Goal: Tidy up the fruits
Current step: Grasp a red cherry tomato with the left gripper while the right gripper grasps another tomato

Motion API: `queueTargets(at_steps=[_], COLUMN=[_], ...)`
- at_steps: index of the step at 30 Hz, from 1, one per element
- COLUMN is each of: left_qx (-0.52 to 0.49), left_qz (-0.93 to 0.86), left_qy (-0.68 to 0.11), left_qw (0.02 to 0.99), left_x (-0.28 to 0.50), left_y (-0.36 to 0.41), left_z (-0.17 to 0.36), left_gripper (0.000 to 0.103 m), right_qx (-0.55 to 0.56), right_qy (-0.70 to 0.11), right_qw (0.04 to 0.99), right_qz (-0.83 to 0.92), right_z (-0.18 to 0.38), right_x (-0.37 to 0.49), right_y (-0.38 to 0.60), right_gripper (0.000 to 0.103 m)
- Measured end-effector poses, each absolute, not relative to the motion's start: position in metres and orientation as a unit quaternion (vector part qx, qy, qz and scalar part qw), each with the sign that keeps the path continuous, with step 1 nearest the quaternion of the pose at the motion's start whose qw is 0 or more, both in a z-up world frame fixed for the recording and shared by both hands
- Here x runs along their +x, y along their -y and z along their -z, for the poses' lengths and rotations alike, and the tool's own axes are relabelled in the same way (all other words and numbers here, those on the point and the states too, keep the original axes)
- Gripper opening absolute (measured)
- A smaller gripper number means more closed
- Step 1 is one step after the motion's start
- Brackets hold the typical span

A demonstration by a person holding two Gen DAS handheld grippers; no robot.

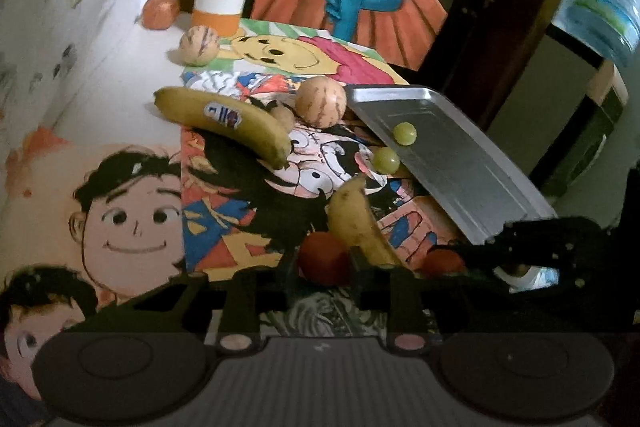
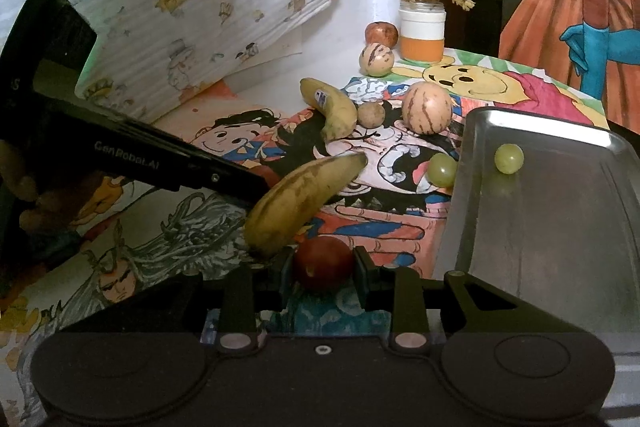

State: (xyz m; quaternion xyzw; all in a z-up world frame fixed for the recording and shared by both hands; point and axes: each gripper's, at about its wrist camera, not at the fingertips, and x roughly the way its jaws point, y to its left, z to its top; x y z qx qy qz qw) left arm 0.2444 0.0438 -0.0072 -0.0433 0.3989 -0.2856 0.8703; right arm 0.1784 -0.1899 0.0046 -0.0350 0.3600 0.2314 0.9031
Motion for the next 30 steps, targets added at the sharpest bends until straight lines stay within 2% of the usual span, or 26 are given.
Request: queueTargets(at_steps=[7,9,12,30], left_qx=[-0.072,-0.091,-0.098,-0.17], left_qz=[0.287,0.283,0.272,0.238], left_qy=[-0.4,-0.404,-0.406,-0.401], left_qw=[0.867,0.865,0.867,0.868], left_x=[0.247,0.247,0.243,0.197], left_y=[-0.051,-0.054,-0.053,-0.059], left_z=[0.011,0.013,0.013,0.009], left_gripper=[0.035,0.035,0.029,0.029], right_qx=[-0.033,-0.035,-0.034,-0.003], right_qy=[-0.362,-0.361,-0.36,-0.338], right_qw=[0.904,0.904,0.905,0.913], right_qz=[-0.227,-0.226,-0.224,-0.227], right_z=[-0.005,-0.006,-0.006,-0.012], right_x=[0.168,0.166,0.164,0.139], right_y=[0.194,0.193,0.193,0.206], right_gripper=[0.033,0.033,0.033,0.033])
